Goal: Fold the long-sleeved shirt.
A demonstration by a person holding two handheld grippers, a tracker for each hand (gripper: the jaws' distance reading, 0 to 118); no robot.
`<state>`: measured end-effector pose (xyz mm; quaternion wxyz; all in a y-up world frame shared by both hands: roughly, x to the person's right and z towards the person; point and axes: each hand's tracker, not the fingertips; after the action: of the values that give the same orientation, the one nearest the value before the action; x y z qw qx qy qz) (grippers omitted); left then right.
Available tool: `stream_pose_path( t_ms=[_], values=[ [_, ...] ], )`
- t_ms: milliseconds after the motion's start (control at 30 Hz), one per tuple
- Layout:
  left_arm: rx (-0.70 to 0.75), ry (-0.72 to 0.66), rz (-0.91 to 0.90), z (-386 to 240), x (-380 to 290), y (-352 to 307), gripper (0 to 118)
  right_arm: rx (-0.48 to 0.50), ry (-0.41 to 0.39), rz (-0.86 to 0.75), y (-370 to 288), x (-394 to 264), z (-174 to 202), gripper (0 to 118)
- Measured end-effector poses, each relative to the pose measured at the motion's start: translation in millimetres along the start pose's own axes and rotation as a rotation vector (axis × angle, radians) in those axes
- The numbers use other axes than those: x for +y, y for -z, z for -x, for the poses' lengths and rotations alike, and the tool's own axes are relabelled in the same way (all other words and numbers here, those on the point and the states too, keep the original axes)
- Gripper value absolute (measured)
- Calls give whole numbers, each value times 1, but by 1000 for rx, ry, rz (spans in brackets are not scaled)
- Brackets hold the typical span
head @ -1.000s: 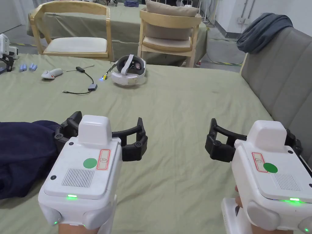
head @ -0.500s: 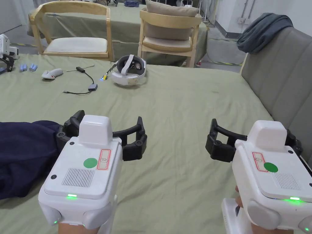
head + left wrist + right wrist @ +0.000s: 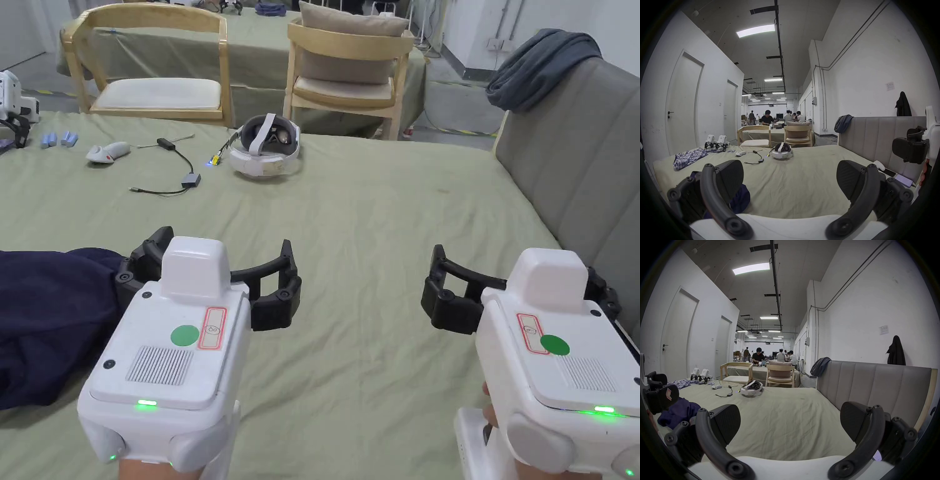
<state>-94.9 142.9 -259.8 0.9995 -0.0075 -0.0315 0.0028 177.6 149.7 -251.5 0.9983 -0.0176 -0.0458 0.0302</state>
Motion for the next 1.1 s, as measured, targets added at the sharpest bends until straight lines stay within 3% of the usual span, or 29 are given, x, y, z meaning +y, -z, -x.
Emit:
stream_pose_path(
  t_ms=[833,867,900,933,967,1000,1100],
  values=[
    [-14,33,7,-1,1,2,109,28,2,-2,-7,9,3,116],
    [-24,24,8,0,2,1,104,27,6,-2,-6,10,3,106],
    [-27,16,15,0,3,0,90,18,8,3,-6,12,3,79],
    [-29,5,12,1,4,0,50,2,-2,10,-4,12,4,23],
    [-19,5,17,1,4,1,18,-41,-31,31,-1,12,5,1],
    [6,12,26,0,4,2,10,-65,-46,45,-1,9,5,4],
    [16,25,18,3,1,1,13,-18,6,47,0,4,-2,4]
  ],
)
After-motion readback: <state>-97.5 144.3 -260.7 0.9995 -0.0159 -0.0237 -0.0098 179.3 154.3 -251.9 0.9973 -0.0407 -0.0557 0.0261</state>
